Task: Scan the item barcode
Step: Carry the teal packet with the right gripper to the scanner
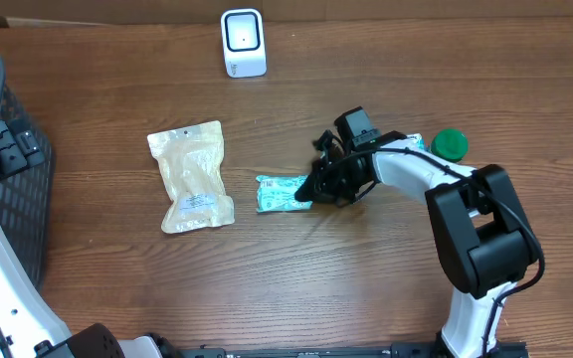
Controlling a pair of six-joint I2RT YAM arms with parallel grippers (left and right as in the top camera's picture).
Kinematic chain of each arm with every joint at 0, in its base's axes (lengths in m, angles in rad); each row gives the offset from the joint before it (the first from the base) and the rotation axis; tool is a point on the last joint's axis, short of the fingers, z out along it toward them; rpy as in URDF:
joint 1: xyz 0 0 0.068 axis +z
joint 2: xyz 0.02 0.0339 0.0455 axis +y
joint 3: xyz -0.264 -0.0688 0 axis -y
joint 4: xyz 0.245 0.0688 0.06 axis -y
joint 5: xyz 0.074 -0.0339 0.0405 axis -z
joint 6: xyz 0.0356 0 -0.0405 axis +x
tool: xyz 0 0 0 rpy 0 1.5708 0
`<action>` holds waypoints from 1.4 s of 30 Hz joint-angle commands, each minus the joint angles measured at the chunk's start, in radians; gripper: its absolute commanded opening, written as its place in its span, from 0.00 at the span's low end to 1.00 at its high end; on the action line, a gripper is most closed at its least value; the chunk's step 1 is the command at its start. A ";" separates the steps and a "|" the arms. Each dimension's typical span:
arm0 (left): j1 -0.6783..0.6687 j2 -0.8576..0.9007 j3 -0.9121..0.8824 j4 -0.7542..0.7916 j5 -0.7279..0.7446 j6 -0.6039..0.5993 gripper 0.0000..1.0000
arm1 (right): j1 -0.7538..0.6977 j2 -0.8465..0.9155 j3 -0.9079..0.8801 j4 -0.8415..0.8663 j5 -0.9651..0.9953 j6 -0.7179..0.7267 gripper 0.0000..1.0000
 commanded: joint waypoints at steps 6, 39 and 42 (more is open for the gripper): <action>0.003 0.000 0.016 0.002 0.001 0.015 1.00 | -0.109 -0.140 0.054 -0.014 -0.226 -0.001 0.04; 0.003 0.000 0.016 0.002 0.001 0.015 0.99 | -0.114 -0.594 0.153 -0.456 -0.058 -0.080 0.04; 0.003 0.000 0.016 0.001 0.001 0.016 0.99 | -0.100 -0.494 0.357 -0.587 0.050 -0.119 0.04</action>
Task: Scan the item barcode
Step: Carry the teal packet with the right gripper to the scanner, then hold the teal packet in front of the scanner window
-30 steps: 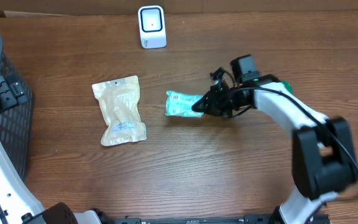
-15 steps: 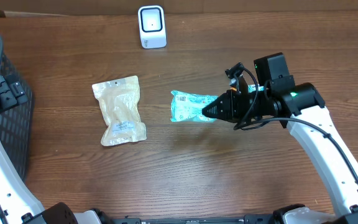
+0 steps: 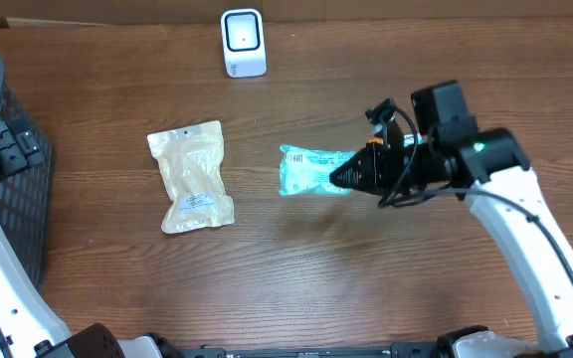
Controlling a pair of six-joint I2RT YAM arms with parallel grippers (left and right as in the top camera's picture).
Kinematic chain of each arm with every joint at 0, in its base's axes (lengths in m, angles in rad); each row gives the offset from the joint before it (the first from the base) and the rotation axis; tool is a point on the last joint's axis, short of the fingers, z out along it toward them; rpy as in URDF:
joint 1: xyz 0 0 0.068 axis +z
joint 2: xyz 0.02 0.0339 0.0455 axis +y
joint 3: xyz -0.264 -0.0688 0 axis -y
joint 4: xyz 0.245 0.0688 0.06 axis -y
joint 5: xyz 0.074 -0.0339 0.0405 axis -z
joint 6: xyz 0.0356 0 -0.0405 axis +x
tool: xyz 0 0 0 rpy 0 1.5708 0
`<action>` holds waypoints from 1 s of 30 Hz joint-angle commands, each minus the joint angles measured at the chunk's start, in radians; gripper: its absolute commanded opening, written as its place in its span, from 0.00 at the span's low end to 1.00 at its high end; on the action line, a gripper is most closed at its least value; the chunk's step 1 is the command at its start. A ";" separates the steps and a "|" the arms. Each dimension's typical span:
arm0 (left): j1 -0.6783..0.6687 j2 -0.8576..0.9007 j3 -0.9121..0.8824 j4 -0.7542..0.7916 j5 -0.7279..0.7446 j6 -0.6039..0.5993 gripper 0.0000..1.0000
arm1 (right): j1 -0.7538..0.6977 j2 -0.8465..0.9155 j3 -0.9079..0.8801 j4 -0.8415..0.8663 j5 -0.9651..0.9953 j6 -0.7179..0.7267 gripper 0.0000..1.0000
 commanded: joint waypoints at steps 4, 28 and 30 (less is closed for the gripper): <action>0.003 0.000 0.016 0.002 0.001 0.015 1.00 | 0.079 0.289 0.592 -0.246 0.275 -0.081 0.04; 0.003 0.000 0.016 0.002 0.001 0.015 1.00 | 0.222 0.853 1.105 0.509 1.133 -0.720 0.04; 0.003 0.000 0.016 0.002 0.001 0.015 1.00 | 0.237 0.871 1.105 0.571 1.133 -0.825 0.04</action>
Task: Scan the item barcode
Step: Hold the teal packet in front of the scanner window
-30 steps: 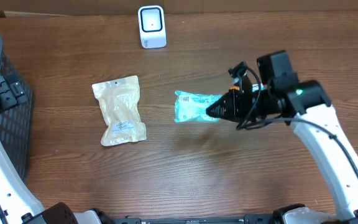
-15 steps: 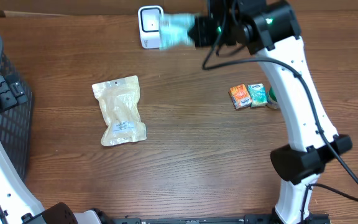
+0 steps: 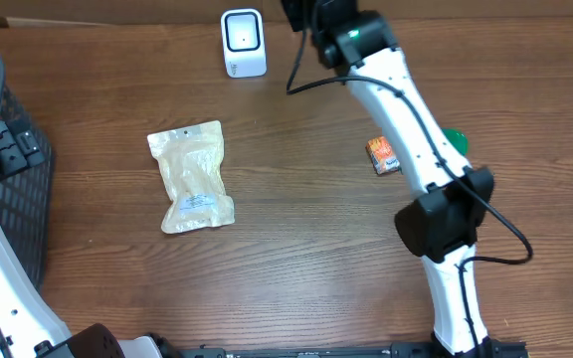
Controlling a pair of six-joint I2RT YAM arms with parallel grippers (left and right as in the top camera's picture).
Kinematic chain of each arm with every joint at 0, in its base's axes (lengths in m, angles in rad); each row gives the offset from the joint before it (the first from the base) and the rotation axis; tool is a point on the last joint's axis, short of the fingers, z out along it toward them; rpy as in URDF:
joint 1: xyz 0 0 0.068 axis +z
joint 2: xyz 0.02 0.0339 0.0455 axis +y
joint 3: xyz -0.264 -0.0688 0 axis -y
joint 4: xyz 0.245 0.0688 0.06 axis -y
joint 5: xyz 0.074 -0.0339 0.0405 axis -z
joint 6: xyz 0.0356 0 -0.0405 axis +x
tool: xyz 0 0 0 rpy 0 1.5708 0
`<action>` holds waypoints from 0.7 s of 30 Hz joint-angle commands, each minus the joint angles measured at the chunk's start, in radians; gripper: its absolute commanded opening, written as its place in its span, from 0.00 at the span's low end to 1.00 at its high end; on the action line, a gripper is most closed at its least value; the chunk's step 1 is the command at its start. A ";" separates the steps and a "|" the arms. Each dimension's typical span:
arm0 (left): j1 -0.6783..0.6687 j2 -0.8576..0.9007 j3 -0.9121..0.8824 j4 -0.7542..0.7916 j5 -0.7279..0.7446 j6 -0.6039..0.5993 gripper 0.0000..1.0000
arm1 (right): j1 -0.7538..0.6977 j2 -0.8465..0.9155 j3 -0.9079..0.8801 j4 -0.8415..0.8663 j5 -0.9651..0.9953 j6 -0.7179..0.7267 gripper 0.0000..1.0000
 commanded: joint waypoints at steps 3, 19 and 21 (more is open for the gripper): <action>0.003 0.000 0.016 0.001 0.002 0.016 1.00 | 0.041 0.031 0.018 0.164 0.081 -0.342 0.04; 0.003 0.000 0.016 0.001 0.002 0.015 0.99 | 0.042 0.197 0.018 0.383 0.068 -0.702 0.04; 0.003 0.000 0.016 0.001 0.002 0.015 1.00 | 0.042 0.214 0.018 0.391 0.069 -0.727 0.04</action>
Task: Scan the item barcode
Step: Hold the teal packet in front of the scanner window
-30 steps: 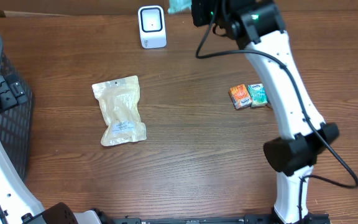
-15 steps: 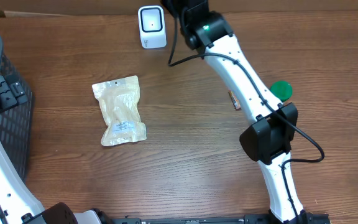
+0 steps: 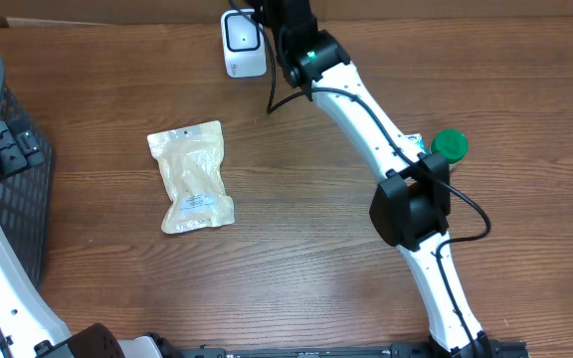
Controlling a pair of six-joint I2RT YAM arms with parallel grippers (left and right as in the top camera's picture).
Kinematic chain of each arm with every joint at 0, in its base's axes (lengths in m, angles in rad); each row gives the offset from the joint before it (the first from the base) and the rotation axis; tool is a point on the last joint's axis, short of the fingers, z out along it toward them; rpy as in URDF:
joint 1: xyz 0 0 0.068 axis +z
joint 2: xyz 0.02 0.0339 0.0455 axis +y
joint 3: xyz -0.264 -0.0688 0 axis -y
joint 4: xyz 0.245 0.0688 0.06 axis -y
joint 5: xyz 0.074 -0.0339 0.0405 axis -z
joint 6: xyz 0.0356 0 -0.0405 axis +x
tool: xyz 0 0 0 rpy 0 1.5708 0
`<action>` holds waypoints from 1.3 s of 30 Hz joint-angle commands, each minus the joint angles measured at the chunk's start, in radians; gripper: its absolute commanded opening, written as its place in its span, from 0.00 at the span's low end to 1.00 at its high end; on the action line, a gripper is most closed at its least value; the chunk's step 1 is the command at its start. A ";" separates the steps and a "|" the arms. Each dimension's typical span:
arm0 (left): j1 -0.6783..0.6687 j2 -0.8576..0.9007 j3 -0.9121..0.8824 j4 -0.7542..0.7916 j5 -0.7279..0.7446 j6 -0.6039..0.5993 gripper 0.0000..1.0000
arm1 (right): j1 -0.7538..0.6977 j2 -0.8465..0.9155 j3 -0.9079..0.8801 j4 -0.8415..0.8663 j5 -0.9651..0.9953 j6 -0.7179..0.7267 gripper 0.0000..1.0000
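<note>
The white barcode scanner [image 3: 242,42] stands at the table's far edge. My right arm reaches across the table to it, and the dark right gripper [image 3: 272,14] hangs just right of the scanner's top, at the frame's upper edge. Its fingers are cut off there, and nothing shows between them. The teal packet is out of sight. A beige pouch [image 3: 193,177] with a white label lies flat left of centre. My left gripper is out of view; only the left arm shows at the left edge.
A black mesh basket [image 3: 13,199] stands at the left edge. A green round lid [image 3: 450,145] lies at the right, close to the right arm's elbow [image 3: 411,199]. The right arm's white links cross the middle-right of the table.
My right gripper has moved left from just right of the scanner to its top edge. The arm now covers the small orange box near the green lid.
My right gripper was shut on a teal packet lying mid-table. Then it held the packet up off the table, to the right. Then the arm stretched to the far edge with the packet gone from view, and now the gripper is beside the scanner.
</note>
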 commanded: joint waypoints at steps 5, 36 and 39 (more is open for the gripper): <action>0.003 0.000 0.016 0.001 0.001 0.015 1.00 | 0.002 0.061 0.018 0.021 -0.003 -0.101 0.04; 0.003 0.000 0.016 0.001 0.001 0.015 0.99 | 0.050 0.103 0.018 -0.059 0.055 -0.153 0.04; 0.003 0.000 0.016 0.001 0.001 0.015 1.00 | 0.050 0.103 0.018 -0.053 0.032 -0.156 0.04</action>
